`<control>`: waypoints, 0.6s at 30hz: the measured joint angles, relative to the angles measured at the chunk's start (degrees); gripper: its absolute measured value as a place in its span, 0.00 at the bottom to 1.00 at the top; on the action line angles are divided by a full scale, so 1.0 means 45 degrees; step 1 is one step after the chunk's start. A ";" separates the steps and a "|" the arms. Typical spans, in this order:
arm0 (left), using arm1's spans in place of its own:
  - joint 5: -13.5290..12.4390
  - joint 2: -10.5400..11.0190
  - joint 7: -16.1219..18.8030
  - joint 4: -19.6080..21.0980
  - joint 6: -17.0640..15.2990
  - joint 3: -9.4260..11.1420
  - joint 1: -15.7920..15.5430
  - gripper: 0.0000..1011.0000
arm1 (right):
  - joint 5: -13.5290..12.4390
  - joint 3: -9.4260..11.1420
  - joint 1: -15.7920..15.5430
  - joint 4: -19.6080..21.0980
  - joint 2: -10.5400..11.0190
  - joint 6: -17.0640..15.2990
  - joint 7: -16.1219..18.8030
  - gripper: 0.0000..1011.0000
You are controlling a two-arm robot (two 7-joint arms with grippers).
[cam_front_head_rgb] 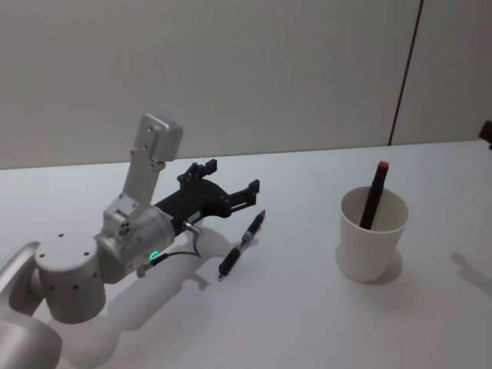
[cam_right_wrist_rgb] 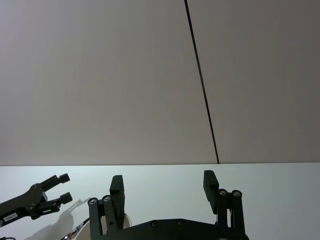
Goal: Place the pen into the pen holder.
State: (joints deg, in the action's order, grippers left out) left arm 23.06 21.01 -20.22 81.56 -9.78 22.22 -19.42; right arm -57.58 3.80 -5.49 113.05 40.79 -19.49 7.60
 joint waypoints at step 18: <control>-0.0314 -0.0415 0.0277 0.0291 -0.0666 0.0349 -0.0123 0.99 | 0.0000 0.0000 0.0001 0.0001 0.0000 -0.0001 0.0000 0.99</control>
State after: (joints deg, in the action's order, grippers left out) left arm 21.65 19.14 -18.97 82.87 -12.78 23.79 -19.97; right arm -57.58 3.80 -5.49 113.05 40.80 -19.49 7.60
